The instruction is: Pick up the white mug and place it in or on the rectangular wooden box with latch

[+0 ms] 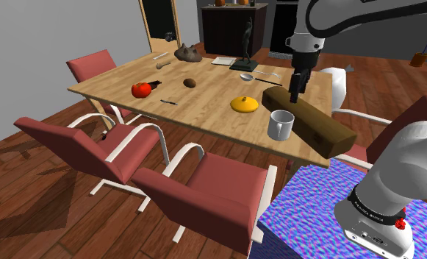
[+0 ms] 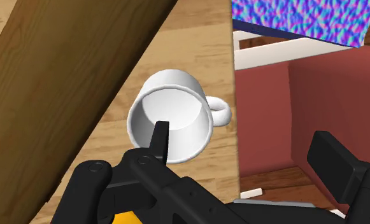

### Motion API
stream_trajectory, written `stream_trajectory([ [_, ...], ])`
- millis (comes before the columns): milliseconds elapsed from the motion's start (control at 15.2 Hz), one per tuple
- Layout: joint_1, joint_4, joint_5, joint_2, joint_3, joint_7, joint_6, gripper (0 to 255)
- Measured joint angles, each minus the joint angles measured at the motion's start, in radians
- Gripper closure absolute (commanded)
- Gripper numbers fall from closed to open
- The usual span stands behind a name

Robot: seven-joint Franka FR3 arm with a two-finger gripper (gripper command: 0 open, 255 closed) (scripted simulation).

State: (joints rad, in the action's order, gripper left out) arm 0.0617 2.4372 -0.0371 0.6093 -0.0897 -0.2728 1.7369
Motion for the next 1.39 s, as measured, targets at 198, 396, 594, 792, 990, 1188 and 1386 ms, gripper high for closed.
stream_trajectory([
  [198,0.012,0.007,-0.023,-0.082,-0.032,-0.040,0.087,0],
  [396,0.022,-0.002,-0.039,-0.179,-0.061,-0.077,0.172,0],
  [594,0.036,-0.022,-0.053,-0.282,-0.098,-0.125,0.254,0],
  [792,0.041,-0.014,-0.057,-0.321,-0.110,-0.141,0.302,0],
  [990,0.042,0.009,-0.058,-0.346,-0.115,-0.147,0.350,0],
  [1188,0.043,0.032,-0.058,-0.362,-0.118,-0.148,0.389,0],
  [1386,0.043,0.040,-0.058,-0.366,-0.119,-0.148,0.401,0],
])
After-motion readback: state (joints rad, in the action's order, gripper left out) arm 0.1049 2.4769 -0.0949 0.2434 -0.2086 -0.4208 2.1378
